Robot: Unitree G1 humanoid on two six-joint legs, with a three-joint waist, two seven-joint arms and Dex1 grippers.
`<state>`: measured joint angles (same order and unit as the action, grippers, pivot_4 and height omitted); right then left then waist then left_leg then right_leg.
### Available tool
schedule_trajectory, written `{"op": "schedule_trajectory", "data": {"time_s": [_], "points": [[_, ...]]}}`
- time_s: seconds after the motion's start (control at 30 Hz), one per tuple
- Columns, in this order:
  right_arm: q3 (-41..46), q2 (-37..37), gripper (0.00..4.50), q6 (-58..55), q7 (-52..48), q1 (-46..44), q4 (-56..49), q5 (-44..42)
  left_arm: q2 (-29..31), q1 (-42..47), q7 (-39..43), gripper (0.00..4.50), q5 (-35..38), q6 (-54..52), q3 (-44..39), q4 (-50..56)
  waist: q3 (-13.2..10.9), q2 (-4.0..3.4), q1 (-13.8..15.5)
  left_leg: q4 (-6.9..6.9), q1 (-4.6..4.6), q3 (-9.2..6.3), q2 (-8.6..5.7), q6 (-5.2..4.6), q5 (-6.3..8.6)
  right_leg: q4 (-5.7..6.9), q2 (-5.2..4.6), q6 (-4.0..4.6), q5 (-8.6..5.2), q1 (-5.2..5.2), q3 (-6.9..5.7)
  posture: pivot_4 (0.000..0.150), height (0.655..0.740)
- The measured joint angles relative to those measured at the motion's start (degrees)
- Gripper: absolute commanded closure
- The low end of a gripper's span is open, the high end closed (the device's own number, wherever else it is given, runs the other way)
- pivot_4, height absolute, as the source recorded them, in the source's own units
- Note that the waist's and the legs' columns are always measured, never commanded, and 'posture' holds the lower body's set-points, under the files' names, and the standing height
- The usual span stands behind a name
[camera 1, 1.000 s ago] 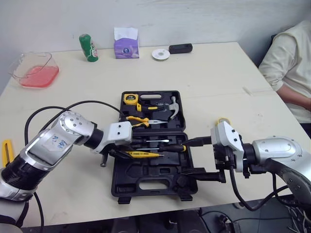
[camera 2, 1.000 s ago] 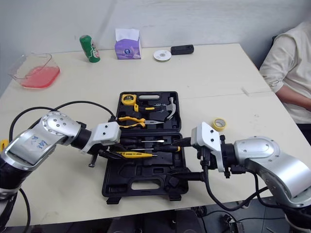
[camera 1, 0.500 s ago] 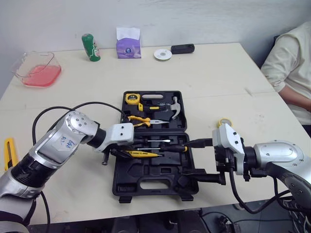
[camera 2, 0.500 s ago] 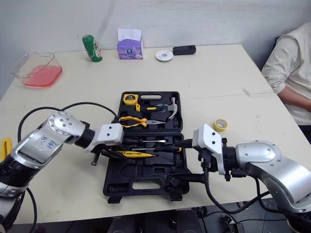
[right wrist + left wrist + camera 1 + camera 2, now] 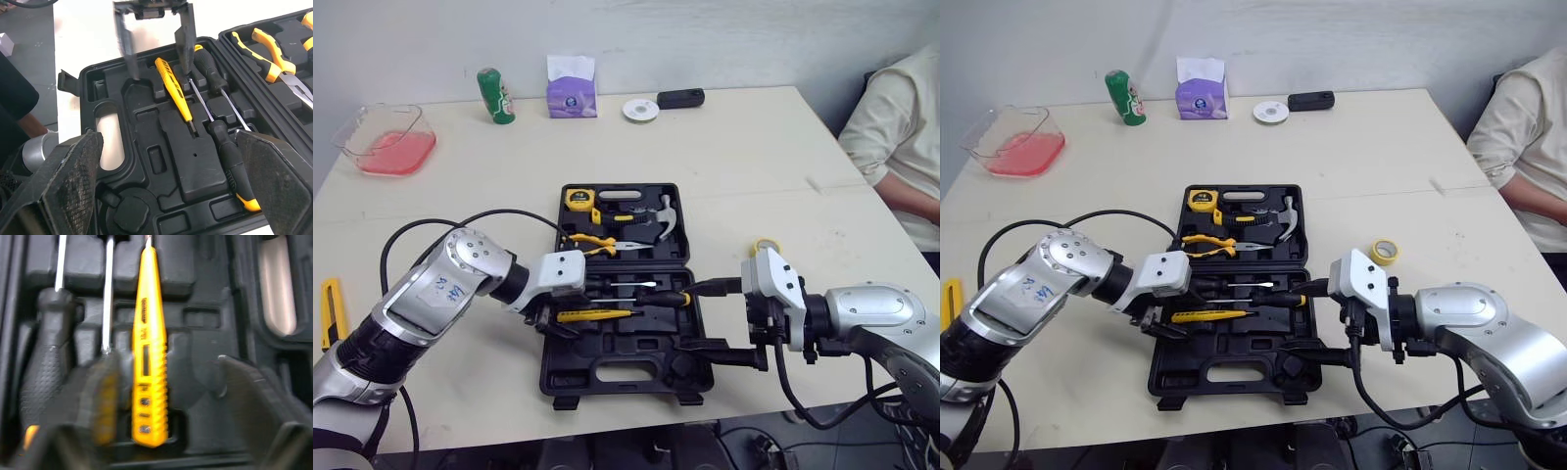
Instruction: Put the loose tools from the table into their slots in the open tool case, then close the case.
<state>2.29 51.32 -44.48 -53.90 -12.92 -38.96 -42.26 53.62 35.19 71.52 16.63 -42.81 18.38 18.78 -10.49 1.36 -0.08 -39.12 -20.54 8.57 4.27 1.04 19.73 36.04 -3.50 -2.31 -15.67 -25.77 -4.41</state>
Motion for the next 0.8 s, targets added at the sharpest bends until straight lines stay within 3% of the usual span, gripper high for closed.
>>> {"op": "schedule_trajectory", "data": {"time_s": [0.13, 0.3, 0.47, 0.8], "points": [[0.0, 0.1, 0.0, 0.6, 0.0, 0.4, 0.0, 0.4, -3.5, -3.3, 0.5, 0.09, 3.1, 5.1, -5.1, -2.2, 0.0, 0.0, 0.0, -0.03, 0.05, 0.0, -0.01, -0.01, -0.01, 0.03, -0.02, 0.0, 0.0, 0.05, 0.0, 0.15, 0.7244], [-2.1, 0.0, 0.0, 0.7, 0.1, 0.6, -0.1, 0.9, -13.8, -8.5, -4.2, 2.23, 7.1, 7.3, -9.9, -8.7, 0.0, 0.03, 0.0, -0.08, 0.03, -0.03, -0.02, -0.07, -0.05, 0.06, -0.04, -0.04, 0.02, 0.08, 0.0, 0.15, 0.7244], [-2.7, -0.1, 0.0, 0.8, 0.6, 0.2, -0.1, 1.8, -16.0, -11.3, -6.5, 4.48, 8.8, 7.3, -11.2, -8.8, 0.0, 0.04, -0.1, -0.08, 0.07, -0.03, -0.01, -0.02, -0.07, 0.08, -0.04, -0.04, 0.03, 0.08, 0.01, 0.15, 0.7244], [-3.5, -0.2, 0.0, 0.8, 0.8, 0.0, 0.0, 2.0, -14.6, -13.2, -7.9, 4.48, 4.9, 9.7, -8.8, -10.8, 0.0, 0.04, 0.0, -0.07, 0.09, -0.04, -0.02, -0.02, -0.07, 0.08, -0.07, -0.04, 0.03, 0.1, 0.0, 0.15, 0.7244]]}}
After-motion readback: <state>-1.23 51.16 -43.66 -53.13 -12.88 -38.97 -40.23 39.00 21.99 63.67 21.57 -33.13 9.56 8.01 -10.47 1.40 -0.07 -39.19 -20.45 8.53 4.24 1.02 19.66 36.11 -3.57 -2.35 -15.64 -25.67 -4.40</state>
